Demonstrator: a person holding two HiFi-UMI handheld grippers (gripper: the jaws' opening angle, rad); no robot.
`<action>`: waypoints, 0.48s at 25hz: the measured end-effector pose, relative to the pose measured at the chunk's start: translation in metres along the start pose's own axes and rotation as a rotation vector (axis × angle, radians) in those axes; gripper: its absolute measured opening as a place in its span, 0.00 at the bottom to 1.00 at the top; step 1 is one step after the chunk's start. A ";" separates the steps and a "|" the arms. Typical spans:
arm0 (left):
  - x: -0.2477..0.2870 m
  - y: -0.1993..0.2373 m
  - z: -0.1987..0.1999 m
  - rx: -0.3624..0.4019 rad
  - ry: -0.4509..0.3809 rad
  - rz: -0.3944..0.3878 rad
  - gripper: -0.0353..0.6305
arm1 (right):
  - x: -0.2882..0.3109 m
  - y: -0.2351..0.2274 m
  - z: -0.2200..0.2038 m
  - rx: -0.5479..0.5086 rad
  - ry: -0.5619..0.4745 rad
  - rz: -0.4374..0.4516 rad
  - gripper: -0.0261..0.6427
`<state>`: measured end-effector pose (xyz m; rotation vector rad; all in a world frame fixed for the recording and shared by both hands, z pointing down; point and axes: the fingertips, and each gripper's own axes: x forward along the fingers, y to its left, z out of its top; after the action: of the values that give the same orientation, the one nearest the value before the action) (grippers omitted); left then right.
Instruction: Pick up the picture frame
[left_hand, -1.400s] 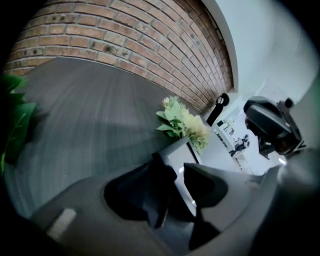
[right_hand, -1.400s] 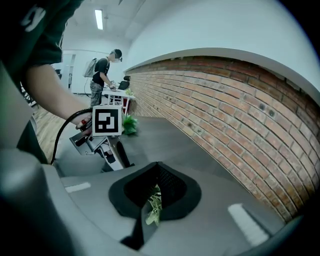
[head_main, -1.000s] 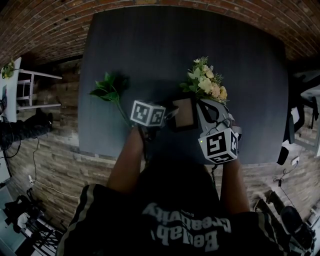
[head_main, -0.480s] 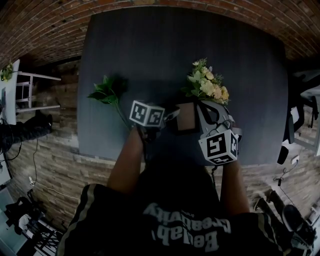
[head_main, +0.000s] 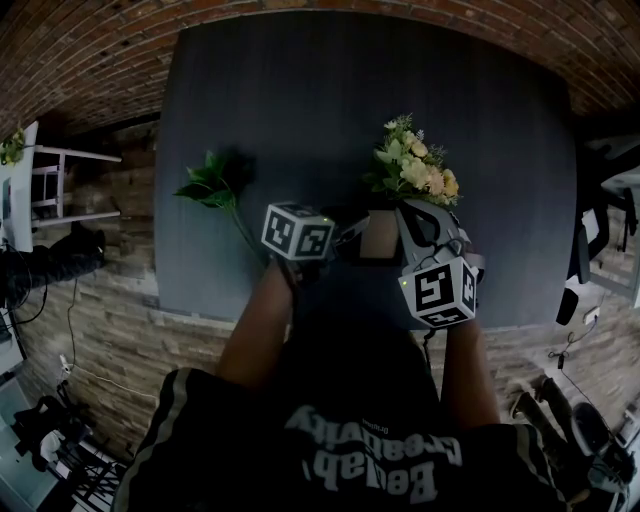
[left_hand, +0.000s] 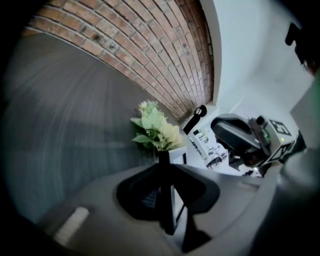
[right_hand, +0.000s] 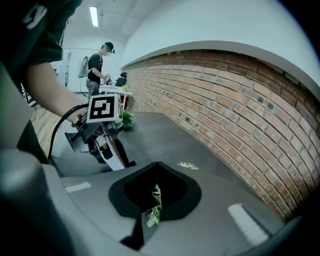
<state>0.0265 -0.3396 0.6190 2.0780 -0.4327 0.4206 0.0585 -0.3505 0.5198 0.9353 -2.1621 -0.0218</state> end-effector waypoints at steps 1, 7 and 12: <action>-0.001 -0.002 0.002 0.012 -0.005 0.012 0.17 | 0.000 0.000 -0.001 0.002 0.001 -0.002 0.05; -0.011 -0.014 0.015 0.045 -0.037 0.034 0.17 | -0.004 -0.001 0.000 0.013 0.001 -0.021 0.05; -0.020 -0.016 0.018 0.047 -0.054 0.043 0.17 | -0.008 0.001 0.002 0.022 -0.003 -0.034 0.05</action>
<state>0.0181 -0.3441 0.5894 2.1323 -0.5051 0.4040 0.0603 -0.3454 0.5130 0.9847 -2.1529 -0.0157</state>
